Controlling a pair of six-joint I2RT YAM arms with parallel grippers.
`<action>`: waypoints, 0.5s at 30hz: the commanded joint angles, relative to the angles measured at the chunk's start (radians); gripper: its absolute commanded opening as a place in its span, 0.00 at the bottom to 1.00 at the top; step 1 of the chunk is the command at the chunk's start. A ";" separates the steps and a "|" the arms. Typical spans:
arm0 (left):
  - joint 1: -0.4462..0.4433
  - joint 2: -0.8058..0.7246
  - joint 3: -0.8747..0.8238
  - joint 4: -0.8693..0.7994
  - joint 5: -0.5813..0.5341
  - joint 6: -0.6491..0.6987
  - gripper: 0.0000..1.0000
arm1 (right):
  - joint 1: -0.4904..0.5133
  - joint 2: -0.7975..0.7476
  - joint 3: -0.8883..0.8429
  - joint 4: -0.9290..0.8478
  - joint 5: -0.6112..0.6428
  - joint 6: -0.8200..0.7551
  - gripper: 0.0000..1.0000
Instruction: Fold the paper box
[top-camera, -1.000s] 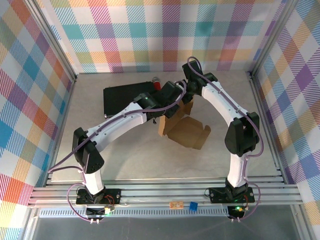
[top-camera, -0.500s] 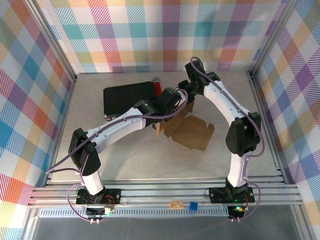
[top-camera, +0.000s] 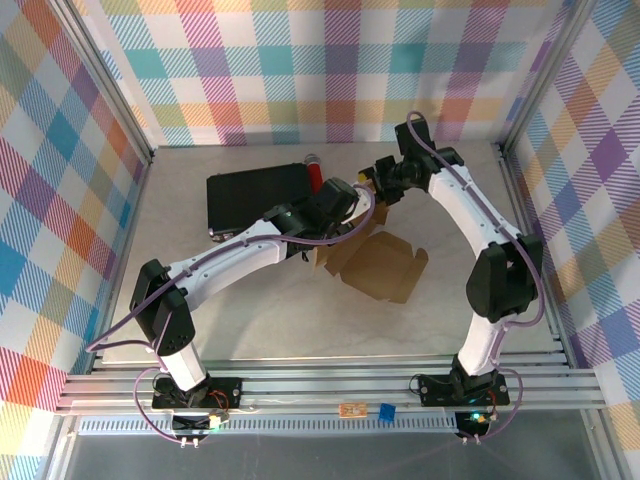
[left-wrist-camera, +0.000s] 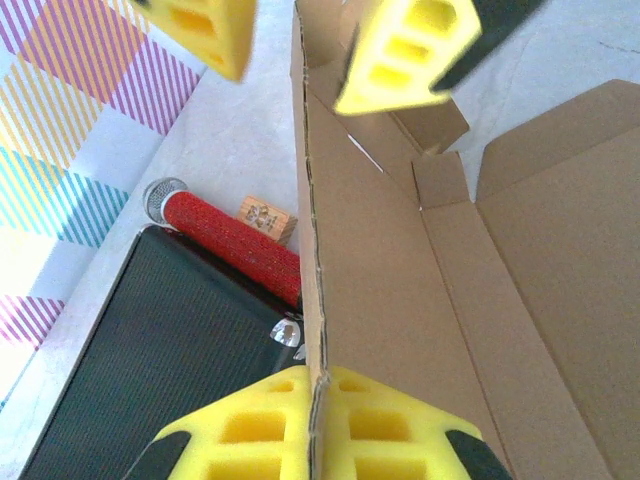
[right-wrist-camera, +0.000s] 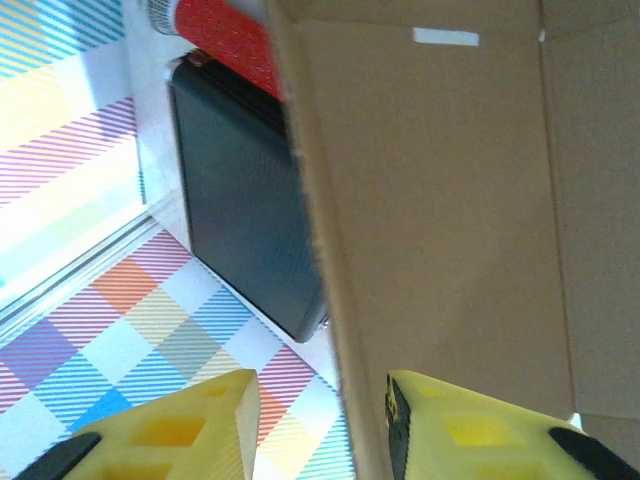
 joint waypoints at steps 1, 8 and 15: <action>-0.006 -0.031 -0.007 0.029 0.011 0.023 0.00 | 0.000 0.006 -0.020 0.059 -0.041 0.033 0.35; -0.006 -0.043 -0.022 0.029 0.010 0.023 0.00 | -0.014 0.035 -0.026 0.096 -0.068 0.052 0.28; -0.003 -0.048 -0.028 0.035 0.010 0.018 0.00 | -0.014 0.049 -0.043 0.111 -0.069 0.060 0.24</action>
